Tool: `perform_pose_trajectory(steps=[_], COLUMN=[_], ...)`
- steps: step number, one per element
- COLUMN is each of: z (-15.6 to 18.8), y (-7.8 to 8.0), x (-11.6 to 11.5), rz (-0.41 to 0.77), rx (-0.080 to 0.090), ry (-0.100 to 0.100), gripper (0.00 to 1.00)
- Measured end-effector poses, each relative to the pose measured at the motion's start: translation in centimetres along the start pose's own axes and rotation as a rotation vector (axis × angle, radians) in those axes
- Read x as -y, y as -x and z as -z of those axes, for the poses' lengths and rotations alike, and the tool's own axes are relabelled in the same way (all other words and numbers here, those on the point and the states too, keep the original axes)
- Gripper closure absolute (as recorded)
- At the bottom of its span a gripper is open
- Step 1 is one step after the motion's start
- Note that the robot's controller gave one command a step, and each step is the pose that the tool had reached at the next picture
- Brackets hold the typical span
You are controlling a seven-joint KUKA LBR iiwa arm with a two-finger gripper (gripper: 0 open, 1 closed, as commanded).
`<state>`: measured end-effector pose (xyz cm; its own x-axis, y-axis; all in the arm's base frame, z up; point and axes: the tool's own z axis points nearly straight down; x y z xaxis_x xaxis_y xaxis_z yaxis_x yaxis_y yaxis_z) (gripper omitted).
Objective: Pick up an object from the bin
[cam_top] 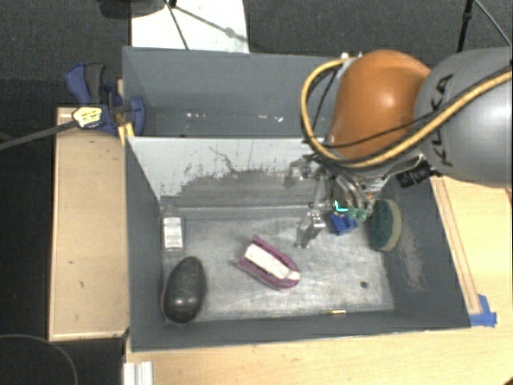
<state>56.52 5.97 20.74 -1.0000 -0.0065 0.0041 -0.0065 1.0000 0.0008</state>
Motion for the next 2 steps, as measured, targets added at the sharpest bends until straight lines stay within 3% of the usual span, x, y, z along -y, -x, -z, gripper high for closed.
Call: perform_pose_trajectory(steps=[1, 2], z=[-11.5, -13.2], y=[-1.2, -2.7], x=[-2.7, -5.0], rz=[0.184, 0.073], rx=[0.017, 0.006], ry=[0.0, 0.001], gripper=[0.0, 0.0])
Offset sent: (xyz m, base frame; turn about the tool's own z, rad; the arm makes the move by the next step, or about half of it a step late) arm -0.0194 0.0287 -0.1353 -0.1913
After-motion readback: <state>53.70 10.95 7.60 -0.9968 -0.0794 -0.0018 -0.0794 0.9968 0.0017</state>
